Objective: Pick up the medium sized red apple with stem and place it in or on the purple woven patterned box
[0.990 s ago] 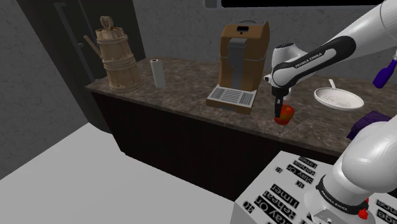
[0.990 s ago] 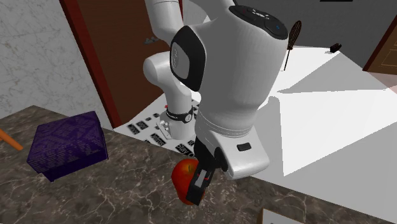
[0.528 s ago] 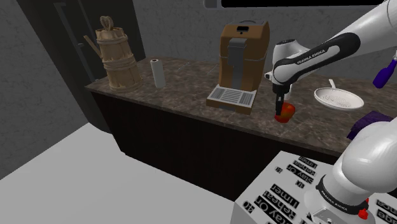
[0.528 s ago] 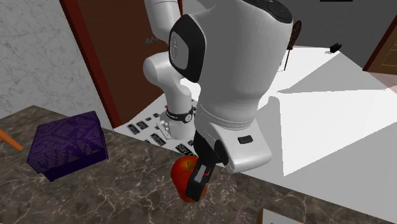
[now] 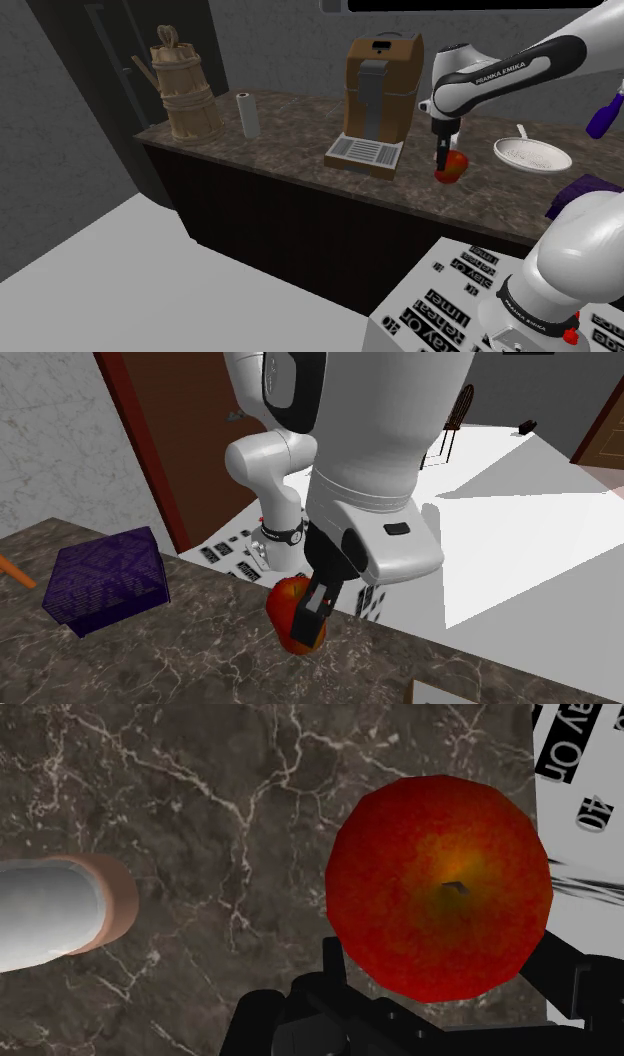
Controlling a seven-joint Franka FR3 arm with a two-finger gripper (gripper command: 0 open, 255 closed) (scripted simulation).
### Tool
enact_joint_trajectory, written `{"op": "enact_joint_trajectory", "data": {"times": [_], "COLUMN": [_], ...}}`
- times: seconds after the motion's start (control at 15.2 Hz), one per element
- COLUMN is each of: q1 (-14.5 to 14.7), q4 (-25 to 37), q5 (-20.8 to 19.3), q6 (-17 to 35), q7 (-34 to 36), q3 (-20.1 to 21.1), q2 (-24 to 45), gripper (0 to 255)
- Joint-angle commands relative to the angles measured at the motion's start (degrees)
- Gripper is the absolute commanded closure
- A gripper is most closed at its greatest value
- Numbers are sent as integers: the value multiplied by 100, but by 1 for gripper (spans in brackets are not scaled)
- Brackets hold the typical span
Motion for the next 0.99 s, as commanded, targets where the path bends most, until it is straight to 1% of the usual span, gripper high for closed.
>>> {"op": "enact_joint_trajectory", "data": {"times": [0.0, 0.92], "q1": [-2, 26], "q4": [110, 908], "q5": [11, 118], "q6": [-179, -1333], "q7": [-30, -154], "q3": [18, 198], "q2": [-72, -435], "gripper": [255, 255]}}
